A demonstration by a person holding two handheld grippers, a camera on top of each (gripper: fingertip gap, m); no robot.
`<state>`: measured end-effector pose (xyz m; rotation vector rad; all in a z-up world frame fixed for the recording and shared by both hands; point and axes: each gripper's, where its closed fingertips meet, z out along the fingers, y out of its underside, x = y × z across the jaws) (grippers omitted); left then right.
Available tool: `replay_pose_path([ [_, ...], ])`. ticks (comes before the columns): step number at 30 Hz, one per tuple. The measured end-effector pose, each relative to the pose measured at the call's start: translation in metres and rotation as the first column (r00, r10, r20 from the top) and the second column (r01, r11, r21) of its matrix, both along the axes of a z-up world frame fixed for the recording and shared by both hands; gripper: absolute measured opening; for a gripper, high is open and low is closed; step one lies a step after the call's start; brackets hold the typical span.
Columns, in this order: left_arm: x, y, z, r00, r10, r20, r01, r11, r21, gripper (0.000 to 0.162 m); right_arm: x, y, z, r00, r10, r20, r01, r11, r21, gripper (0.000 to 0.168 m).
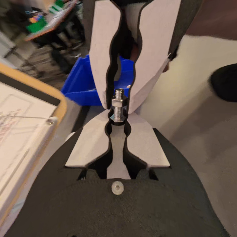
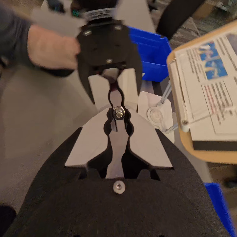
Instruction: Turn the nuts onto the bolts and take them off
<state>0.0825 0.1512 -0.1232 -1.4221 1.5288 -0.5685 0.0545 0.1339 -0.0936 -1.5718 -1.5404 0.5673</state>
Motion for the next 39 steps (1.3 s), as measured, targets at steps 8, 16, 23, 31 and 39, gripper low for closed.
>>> replay_pose_path([
  [8, 0.006, -0.075, -0.021, 0.863, -0.481, 0.154, 0.5, 0.775, -0.386, 0.015, 0.013, -0.042, -0.026, 0.785, 0.239, 0.571, -0.455, 0.849, 0.27, 0.019],
  [16, 0.016, -0.036, -0.023, 0.956, -0.272, 0.112, 0.292, 0.925, -0.243, 0.015, 0.026, -0.013, -0.002, 0.976, -0.06, 0.211, 0.029, 0.989, 0.148, 0.037],
  [23, 0.023, 0.0, -0.018, 0.999, 0.045, 0.02, -0.046, 0.996, 0.079, 0.015, 0.042, -0.004, -0.016, 0.925, -0.363, -0.111, 0.295, 0.872, -0.391, 0.035],
  [31, 0.027, 0.012, -0.022, 0.964, 0.261, -0.053, -0.225, 0.905, 0.361, 0.015, 0.041, -0.001, -0.031, 0.846, -0.486, -0.218, 0.291, 0.764, -0.576, 0.024],
  [39, 0.032, 0.005, -0.032, 0.974, 0.205, -0.101, -0.161, 0.929, 0.332, 0.014, 0.043, -0.006, -0.038, 0.911, -0.369, -0.187, 0.267, 0.87, -0.414, 0.018],
])
